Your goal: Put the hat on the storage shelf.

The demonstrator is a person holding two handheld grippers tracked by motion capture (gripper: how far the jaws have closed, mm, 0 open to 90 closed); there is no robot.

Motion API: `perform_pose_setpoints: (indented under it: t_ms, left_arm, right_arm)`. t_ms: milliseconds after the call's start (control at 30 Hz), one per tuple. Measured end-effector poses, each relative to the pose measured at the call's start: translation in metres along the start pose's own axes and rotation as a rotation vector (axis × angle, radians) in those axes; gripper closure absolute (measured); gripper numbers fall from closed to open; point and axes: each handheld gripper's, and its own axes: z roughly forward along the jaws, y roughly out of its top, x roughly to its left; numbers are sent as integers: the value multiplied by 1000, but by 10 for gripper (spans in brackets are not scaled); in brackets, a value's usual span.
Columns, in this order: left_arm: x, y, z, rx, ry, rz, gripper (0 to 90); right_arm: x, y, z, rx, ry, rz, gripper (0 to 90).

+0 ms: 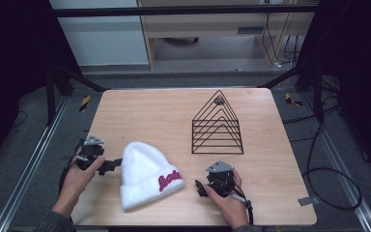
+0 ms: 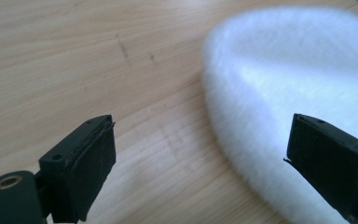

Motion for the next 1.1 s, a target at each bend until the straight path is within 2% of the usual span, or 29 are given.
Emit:
perform_pose_setpoints:
  t_ms: [67, 233, 333, 500, 633, 700, 733, 767, 800, 900, 967, 1100]
  left_arm:
    - [-3, 11, 3, 12, -6, 28, 79]
    - [-6, 24, 6, 5, -23, 29, 131]
    - [-8, 30, 17, 25, -21, 46, 161]
    - [-11, 31, 31, 48, -32, 54, 201]
    - [-12, 31, 39, 77, -32, 78, 249]
    - [-9, 30, 42, 86, -34, 63, 279]
    - [-6, 28, 43, 102, -51, 50, 300]
    - [-6, 28, 43, 102, -51, 50, 319]
    - [-5, 26, 45, 125, -43, 59, 335]
    - [-6, 27, 47, 129, -56, 72, 358]
    - [-7, 30, 50, 113, -53, 69, 387]
    - [-6, 30, 60, 135, -50, 43, 467]
  right_arm:
    - [0, 0, 0, 0, 0, 1, 120]
    - [0, 0, 1, -2, -7, 5, 120]
    - [0, 0, 1, -1, -9, 7, 120]
    - [0, 0, 1, -1, -9, 8, 120]
    - [0, 1, 1, -2, -13, 9, 120]
    - [0, 1, 1, -1, -17, 11, 120]
    - [0, 1, 1, -1, -18, 12, 120]
    - [0, 1, 1, -1, -18, 12, 120]
    - [0, 1, 1, -1, -18, 11, 119]
    - [0, 1, 1, -2, -19, 11, 119]
    - [0, 1, 1, -1, -18, 11, 119]
    - [0, 1, 1, -2, -18, 10, 119]
